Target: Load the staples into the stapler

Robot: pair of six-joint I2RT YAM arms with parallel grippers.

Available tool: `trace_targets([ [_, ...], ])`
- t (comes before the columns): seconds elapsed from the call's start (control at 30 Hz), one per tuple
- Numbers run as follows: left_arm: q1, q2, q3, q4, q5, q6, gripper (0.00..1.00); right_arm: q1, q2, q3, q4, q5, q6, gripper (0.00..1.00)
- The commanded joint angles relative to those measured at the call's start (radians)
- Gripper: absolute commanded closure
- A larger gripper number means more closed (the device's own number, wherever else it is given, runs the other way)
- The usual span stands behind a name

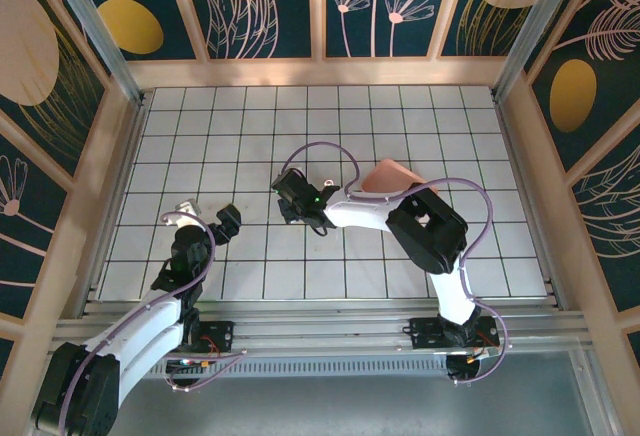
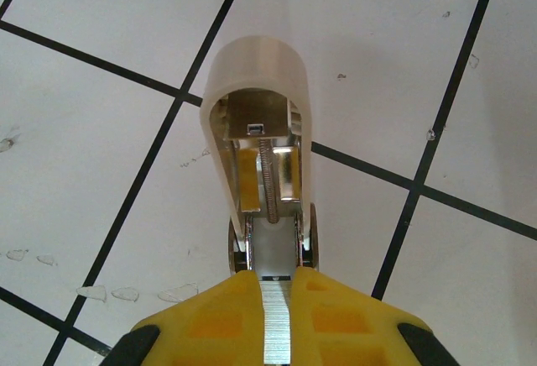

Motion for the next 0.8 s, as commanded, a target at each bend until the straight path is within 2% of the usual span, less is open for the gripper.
trace_targets([
  [0.0,0.004,-0.014,0.02,-0.006,-0.009,0.021,0.01,0.008,0.027,0.001,-0.02,0.023,0.002,0.9],
  [0.77,0.006,-0.021,0.022,-0.013,-0.01,0.021,0.01,0.024,0.026,-0.019,-0.031,0.025,0.0,0.9],
])
